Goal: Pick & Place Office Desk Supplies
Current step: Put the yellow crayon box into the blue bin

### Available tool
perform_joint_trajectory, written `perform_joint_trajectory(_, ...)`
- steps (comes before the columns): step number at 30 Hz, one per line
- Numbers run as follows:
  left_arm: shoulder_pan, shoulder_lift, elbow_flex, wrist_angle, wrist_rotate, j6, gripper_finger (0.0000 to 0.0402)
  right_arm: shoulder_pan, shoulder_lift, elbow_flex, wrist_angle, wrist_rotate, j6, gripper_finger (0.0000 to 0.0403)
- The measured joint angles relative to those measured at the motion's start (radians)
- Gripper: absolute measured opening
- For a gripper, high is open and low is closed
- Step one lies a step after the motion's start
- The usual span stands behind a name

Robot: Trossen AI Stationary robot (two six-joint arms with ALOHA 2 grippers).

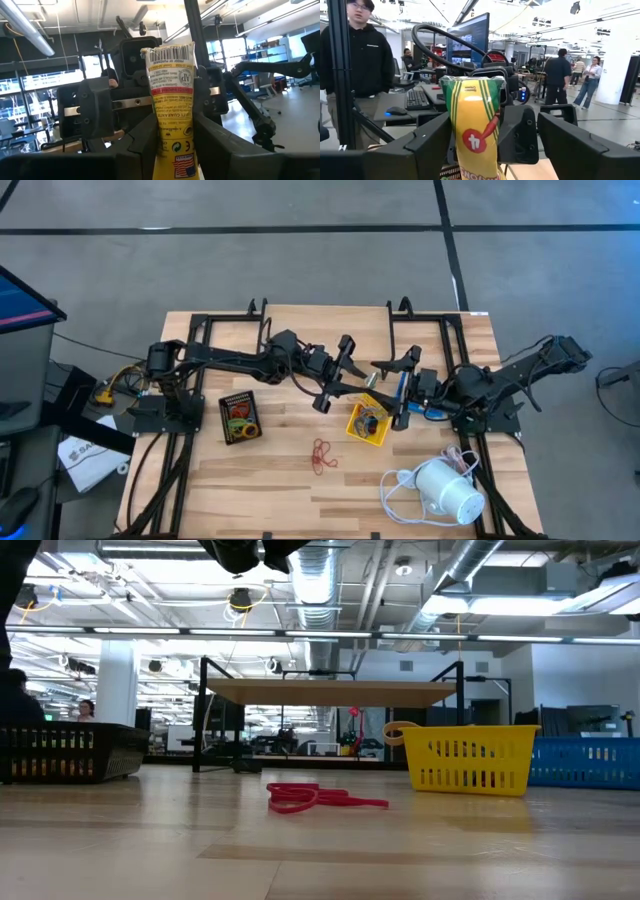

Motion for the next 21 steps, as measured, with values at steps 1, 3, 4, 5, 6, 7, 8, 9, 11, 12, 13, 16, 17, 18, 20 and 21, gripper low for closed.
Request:
perform_joint_trajectory(1,0.0,0.0,0.0,-0.002,0.0,0.0,0.0111,0.0,0.0,0.0,0.0,0.0,0.0,0.0286)
perform_joint_trajectory(3,0.0,0.0,0.0,-0.005,0.0,0.0,0.0111,-0.001,0.0,0.0,0.0,0.0,0.0,0.0279)
perform_joint_trajectory(4,0.0,0.0,0.0,-0.006,0.0,0.0,0.0111,-0.001,0.0,0.0,0.0,0.0,0.0,0.0277)
perform_joint_trajectory(5,0.0,0.0,0.0,-0.006,0.0,0.0,0.0112,-0.001,0.0,0.0,0.0,0.0,0.0,0.0275)
perform_joint_trajectory(6,0.0,0.0,0.0,-0.006,0.0,0.0,0.0112,-0.001,0.0,0.0,0.0,0.0,0.0,0.0273)
perform_joint_trajectory(7,0.0,0.0,0.0,-0.006,0.0,0.0,0.0113,-0.001,0.0,0.0,0.0,0.0,0.0,0.0271)
perform_joint_trajectory(8,0.0,0.0,0.0,-0.006,0.0,0.0,0.0113,-0.001,0.0,0.0,0.0,0.0,0.0,0.027)
perform_joint_trajectory(9,0.0,0.0,0.0,-0.006,0.0,0.0,0.0113,-0.001,0.0,0.0,0.0,0.0,0.0,0.0269)
perform_joint_trajectory(11,0.0,0.0,0.0,-0.007,0.0,0.0,0.0113,-0.001,0.0,0.0,0.0,0.0,0.0,0.0269)
perform_joint_trajectory(12,0.0,0.0,0.0,-0.007,0.0,0.0,0.0114,-0.001,0.0,0.0,0.001,0.0,0.0,0.0269)
perform_joint_trajectory(13,0.0,0.0,0.0,-0.007,0.0,0.0,0.0114,-0.001,0.0,0.0,0.0,0.0,0.0,0.0269)
perform_joint_trajectory(16,0.0,0.0,0.0,-0.007,0.0,0.0,0.0114,-0.001,0.0,0.0,0.001,0.001,0.0,0.0269)
perform_joint_trajectory(17,0.0,0.0,0.0,-0.007,0.0,0.0,0.0114,-0.001,0.0,0.0,0.001,0.001,0.0,0.0269)
perform_joint_trajectory(18,0.0,0.0,0.0,-0.007,0.0,0.0,0.0114,-0.001,0.0,0.0,0.001,0.001,0.0,0.0269)
perform_joint_trajectory(20,0.0,0.0,0.0,-0.006,0.001,0.0,0.0114,-0.001,0.0,0.0,0.001,0.001,0.0,0.0269)
perform_joint_trajectory(21,0.0,0.0,0.0,-0.006,0.0,0.0,0.0114,-0.001,0.0,0.0,0.002,0.003,0.0,0.0269)
